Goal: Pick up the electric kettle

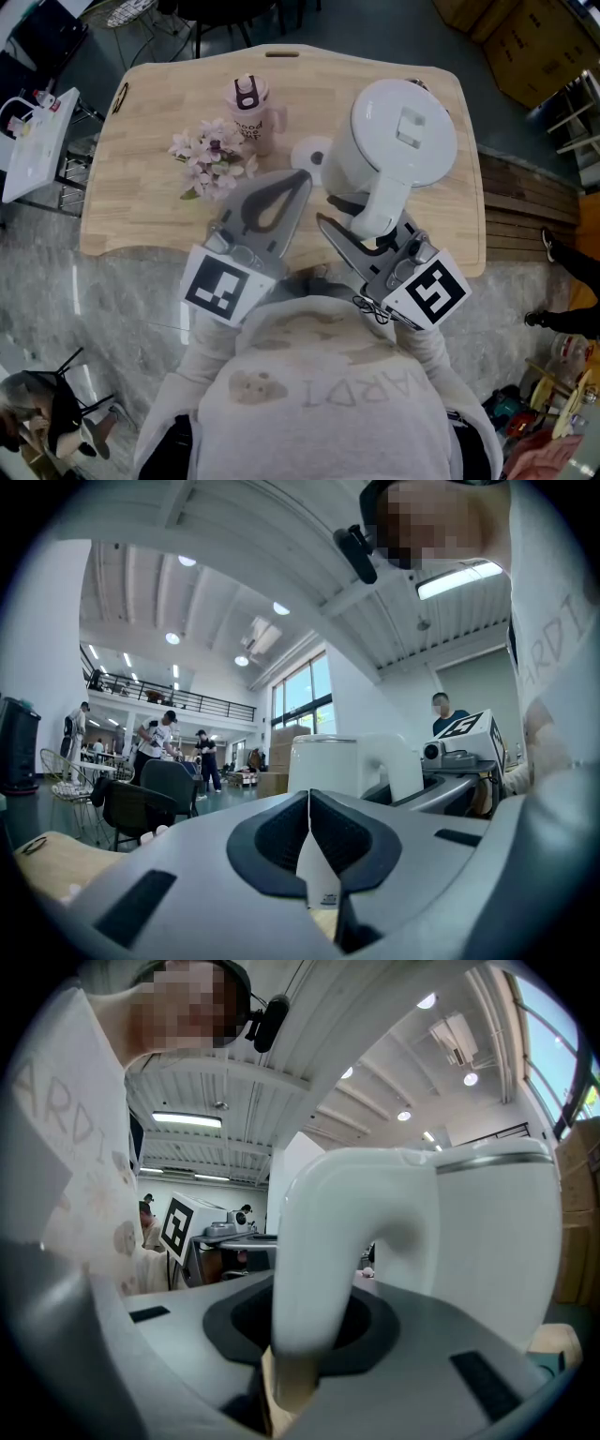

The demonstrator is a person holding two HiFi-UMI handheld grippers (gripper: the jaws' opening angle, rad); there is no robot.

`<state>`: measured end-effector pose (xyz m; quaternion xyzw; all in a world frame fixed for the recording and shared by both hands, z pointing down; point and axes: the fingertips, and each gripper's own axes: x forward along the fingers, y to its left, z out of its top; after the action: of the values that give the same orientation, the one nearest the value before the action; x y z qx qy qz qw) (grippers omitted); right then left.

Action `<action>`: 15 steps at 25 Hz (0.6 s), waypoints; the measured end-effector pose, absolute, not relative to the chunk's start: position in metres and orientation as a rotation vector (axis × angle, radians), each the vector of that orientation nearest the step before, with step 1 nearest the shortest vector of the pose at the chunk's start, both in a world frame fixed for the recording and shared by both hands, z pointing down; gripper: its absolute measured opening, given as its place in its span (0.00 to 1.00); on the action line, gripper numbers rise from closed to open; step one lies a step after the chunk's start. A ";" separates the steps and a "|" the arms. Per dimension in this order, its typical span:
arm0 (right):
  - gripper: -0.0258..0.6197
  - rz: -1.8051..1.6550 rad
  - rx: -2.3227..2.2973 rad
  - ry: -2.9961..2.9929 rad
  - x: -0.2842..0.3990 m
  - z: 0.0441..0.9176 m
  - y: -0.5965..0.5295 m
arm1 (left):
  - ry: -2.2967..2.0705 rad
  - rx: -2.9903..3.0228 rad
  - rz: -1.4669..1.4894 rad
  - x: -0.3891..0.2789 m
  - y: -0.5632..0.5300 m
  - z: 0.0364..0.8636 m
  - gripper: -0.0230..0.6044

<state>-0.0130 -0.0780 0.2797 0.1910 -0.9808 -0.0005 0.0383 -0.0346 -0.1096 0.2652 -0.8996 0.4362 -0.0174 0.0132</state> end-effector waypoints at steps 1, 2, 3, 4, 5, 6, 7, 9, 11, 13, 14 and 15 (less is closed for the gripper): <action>0.18 -0.002 0.585 -3.007 -0.013 0.279 -0.078 | 1.359 -2.803 -0.054 -0.035 -0.110 0.265 0.06; 0.18 -0.003 0.584 -3.007 -0.013 0.279 -0.078 | 1.359 -2.803 -0.053 -0.034 -0.110 0.265 0.06; 0.18 -0.003 0.582 -3.008 -0.014 0.279 -0.078 | 1.358 -2.804 -0.052 -0.034 -0.110 0.265 0.06; 0.18 -0.003 0.581 -3.010 -0.014 0.279 -0.078 | 1.358 -2.804 -0.050 -0.034 -0.110 0.265 0.06; 0.18 -0.003 0.579 -3.010 -0.014 0.278 -0.077 | 1.358 -2.804 -0.049 -0.034 -0.109 0.264 0.06; 0.18 -0.004 0.578 -3.010 -0.014 0.278 -0.077 | 1.358 -2.805 -0.048 -0.034 -0.109 0.264 0.06; 0.18 -0.006 0.577 -3.011 -0.014 0.277 -0.077 | 1.359 -2.804 -0.047 -0.034 -0.109 0.264 0.06; 0.18 -0.008 0.580 -3.014 -0.015 0.275 -0.077 | 1.358 -2.801 -0.048 -0.034 -0.110 0.263 0.06; 0.18 -0.010 0.583 -3.016 -0.015 0.274 -0.078 | 1.357 -2.798 -0.050 -0.034 -0.110 0.263 0.06; 0.18 -0.019 0.581 -3.014 -0.015 0.275 -0.078 | 1.354 -2.794 -0.047 -0.034 -0.110 0.264 0.06; 0.18 -0.024 0.579 -3.013 -0.014 0.275 -0.078 | 1.352 -2.793 -0.044 -0.033 -0.110 0.263 0.06; 0.18 -0.028 0.577 -3.013 -0.014 0.275 -0.078 | 1.350 -2.793 -0.042 -0.033 -0.110 0.263 0.06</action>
<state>-0.0144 -0.0776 0.2748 0.1881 -0.9814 -0.0092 0.0369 -0.0332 -0.1102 0.2627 -0.9000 0.4352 -0.0136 0.0195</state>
